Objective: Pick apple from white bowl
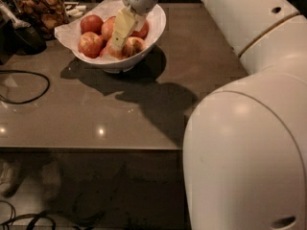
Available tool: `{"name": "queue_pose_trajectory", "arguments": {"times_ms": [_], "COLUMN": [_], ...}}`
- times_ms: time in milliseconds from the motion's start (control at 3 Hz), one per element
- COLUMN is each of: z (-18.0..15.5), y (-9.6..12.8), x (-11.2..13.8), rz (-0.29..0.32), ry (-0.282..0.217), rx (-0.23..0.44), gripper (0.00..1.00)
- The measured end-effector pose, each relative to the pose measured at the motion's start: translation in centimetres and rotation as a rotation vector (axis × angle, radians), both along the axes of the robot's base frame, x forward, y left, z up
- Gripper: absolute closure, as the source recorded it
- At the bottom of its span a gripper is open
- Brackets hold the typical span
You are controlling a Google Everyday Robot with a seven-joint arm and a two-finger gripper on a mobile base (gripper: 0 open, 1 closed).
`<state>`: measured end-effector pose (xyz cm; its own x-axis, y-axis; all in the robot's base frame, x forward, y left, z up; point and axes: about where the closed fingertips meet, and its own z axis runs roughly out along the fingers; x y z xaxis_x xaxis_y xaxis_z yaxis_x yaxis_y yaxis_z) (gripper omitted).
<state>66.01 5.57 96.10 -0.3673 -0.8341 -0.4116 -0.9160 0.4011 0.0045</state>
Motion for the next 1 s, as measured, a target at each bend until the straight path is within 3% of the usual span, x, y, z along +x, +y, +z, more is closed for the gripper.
{"name": "queue_pose_trajectory", "arguments": {"times_ms": [333,1000], "z": [-0.59,-1.29], "y": [0.24,1.0], "x": [-0.09,-0.09], "rz": [-0.009,-0.008], "ry": [0.016,0.037], "rx": [-0.012,-0.033], "gripper": [0.42,0.41]}}
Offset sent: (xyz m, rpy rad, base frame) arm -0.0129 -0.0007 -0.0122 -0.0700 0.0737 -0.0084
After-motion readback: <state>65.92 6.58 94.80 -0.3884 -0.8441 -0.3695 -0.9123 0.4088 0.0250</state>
